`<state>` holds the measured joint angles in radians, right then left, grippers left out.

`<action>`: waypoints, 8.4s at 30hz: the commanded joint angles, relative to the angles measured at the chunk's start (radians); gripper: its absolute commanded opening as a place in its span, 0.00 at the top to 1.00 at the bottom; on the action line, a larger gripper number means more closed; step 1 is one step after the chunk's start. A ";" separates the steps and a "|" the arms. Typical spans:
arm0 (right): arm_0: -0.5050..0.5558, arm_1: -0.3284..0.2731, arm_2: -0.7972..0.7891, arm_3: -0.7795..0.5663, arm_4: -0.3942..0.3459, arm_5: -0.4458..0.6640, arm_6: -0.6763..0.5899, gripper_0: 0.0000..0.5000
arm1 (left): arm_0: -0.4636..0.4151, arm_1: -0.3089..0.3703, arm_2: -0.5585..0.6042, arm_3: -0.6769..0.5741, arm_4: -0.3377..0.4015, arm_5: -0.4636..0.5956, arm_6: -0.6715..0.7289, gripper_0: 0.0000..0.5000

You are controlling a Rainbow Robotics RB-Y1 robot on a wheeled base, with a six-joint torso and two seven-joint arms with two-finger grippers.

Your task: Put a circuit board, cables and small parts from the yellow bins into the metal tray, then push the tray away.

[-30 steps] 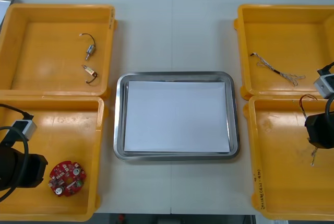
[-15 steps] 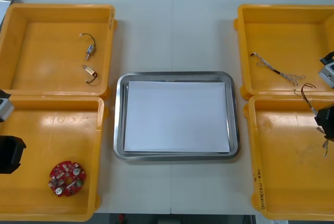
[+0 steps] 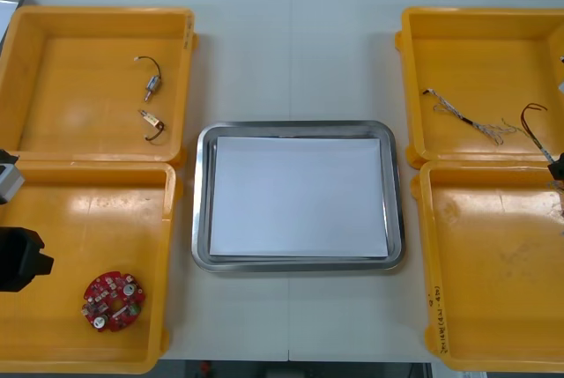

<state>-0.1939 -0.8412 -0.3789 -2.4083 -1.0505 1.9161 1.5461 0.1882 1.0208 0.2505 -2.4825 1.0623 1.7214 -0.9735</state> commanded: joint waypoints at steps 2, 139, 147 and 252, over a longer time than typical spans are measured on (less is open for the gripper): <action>-0.022 -0.084 -0.046 -0.031 -0.085 0.004 0.009 1.00 | -0.010 -0.014 0.018 -0.033 0.016 0.004 0.119 0.00; -0.013 -0.107 -0.005 -0.031 -0.106 0.004 0.002 1.00 | 0.108 0.019 -0.387 0.080 -0.344 -0.325 0.269 1.00; -0.013 -0.107 -0.005 -0.031 -0.106 0.004 0.002 1.00 | 0.034 0.007 -0.278 0.004 -0.260 -0.164 0.266 1.00; -0.053 -0.107 0.049 -0.031 -0.102 0.004 0.006 1.00 | -0.987 -0.364 -1.039 0.367 -0.308 0.086 0.842 0.00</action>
<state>-0.1993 -0.9104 -0.3753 -2.4179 -1.1551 1.9167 1.5461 -0.7653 0.6301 -0.8878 -2.0441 0.7175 1.7613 -0.2220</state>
